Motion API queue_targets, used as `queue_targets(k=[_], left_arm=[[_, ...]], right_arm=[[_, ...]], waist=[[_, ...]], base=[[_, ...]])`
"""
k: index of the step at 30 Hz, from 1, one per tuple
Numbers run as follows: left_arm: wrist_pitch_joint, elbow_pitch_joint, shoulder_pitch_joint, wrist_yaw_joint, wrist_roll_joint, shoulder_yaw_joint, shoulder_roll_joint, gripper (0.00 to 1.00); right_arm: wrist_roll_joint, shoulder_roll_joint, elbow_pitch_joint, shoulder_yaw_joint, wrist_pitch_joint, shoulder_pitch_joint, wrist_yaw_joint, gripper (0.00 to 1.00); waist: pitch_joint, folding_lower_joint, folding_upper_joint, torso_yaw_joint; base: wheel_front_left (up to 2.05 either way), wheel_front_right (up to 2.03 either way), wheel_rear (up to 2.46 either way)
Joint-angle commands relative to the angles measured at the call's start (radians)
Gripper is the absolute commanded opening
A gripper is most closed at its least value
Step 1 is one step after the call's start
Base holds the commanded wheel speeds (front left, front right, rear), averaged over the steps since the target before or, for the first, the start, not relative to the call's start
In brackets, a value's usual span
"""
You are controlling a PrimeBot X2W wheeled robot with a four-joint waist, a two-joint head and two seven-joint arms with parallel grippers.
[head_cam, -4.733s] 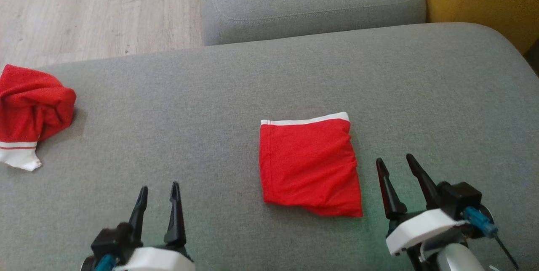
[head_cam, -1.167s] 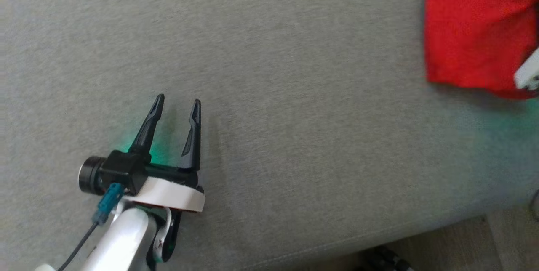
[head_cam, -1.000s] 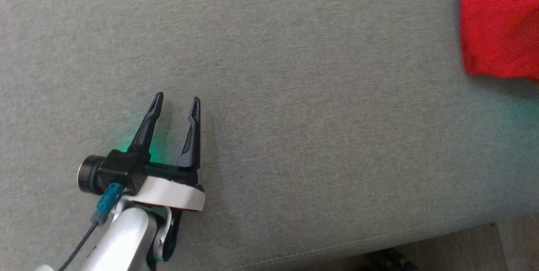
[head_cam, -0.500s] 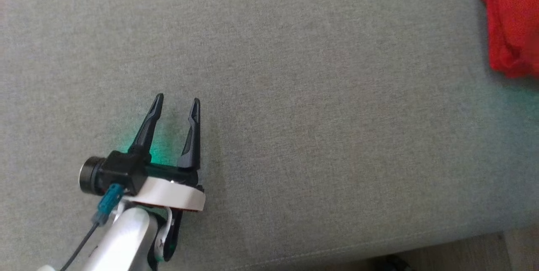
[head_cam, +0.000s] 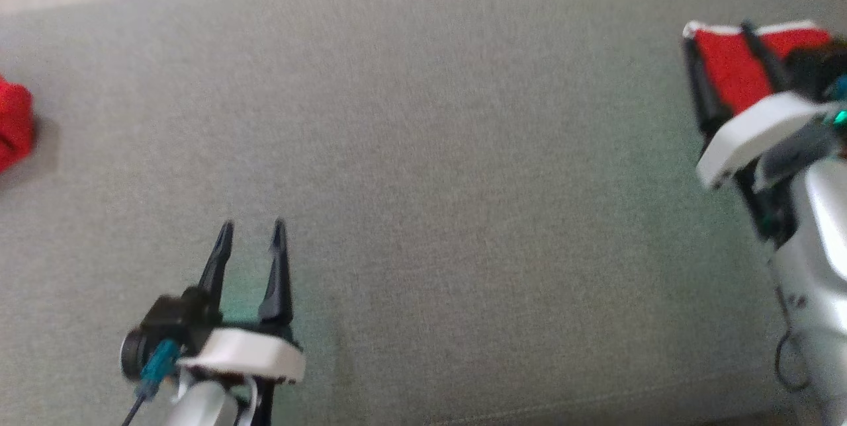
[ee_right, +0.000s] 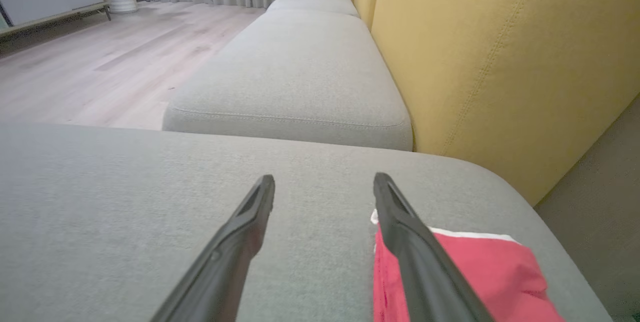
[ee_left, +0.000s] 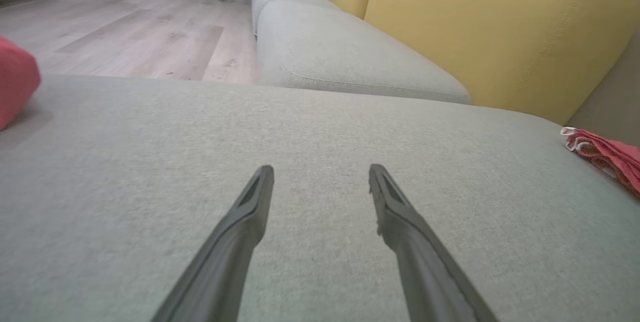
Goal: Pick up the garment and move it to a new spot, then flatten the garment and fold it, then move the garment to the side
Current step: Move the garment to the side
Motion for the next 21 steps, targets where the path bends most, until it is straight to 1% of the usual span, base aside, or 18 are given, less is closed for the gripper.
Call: queue_targets(k=[1, 4, 6, 11, 16, 17, 21], left_arm=[[-0.015, -0.011, 0.012, 0.01, -0.015, 0.054, 0.011, 1.0], [-0.025, 0.008, 0.055, 0.017, -0.033, 0.075, 0.011, 1.0], [-0.03, 0.018, 0.083, 0.019, -0.042, 0.085, 0.011, 1.0], [-0.037, 0.038, 0.141, 0.012, -0.052, 0.089, 0.006, 1.0], [-0.04, 0.03, 0.178, 0.019, -0.052, 0.089, 0.003, 1.0], [-0.04, 0.03, 0.178, 0.019, -0.052, 0.089, 0.003, 1.0], [-0.036, 0.023, 0.193, 0.021, -0.053, 0.08, 0.001, 1.0]], right_arm=[[0.009, 0.006, -0.053, 0.03, -0.014, 0.031, 0.007, 1.0], [0.013, 0.03, -0.078, 0.064, -0.023, 0.105, 0.007, 1.0], [0.008, 0.05, -0.092, 0.059, -0.039, 0.156, 0.007, 1.0], [-0.015, 0.127, -0.129, -0.006, -0.077, 0.307, 0.007, 1.0], [-0.109, 0.204, -0.211, -0.078, -0.103, 0.436, 0.007, 1.0], [-0.109, 0.204, -0.211, -0.078, -0.103, 0.436, 0.007, 1.0], [-0.155, 0.253, -0.291, -0.102, -0.104, 0.538, 0.007, 1.0]], waist=[[-0.09, 0.0003, 0.0, 0.022], [-0.14, 0.0003, 0.0, 0.032], [-0.167, 0.0003, 0.0, 0.041], [-0.23, 0.0003, 0.0, 0.076], [-0.261, 0.0003, 0.0, 0.095], [-0.261, 0.0003, 0.0, 0.095], [-0.277, 0.0003, 0.0, 0.11]], base=[[0.0, 0.0, 0.0], [0.0, 0.0, 0.0], [0.0, 0.0, 0.0], [0.0, 0.0, 0.0], [0.0, 0.0, 0.0], [0.0, 0.0, 0.0], [0.0, 0.0, 0.0]])
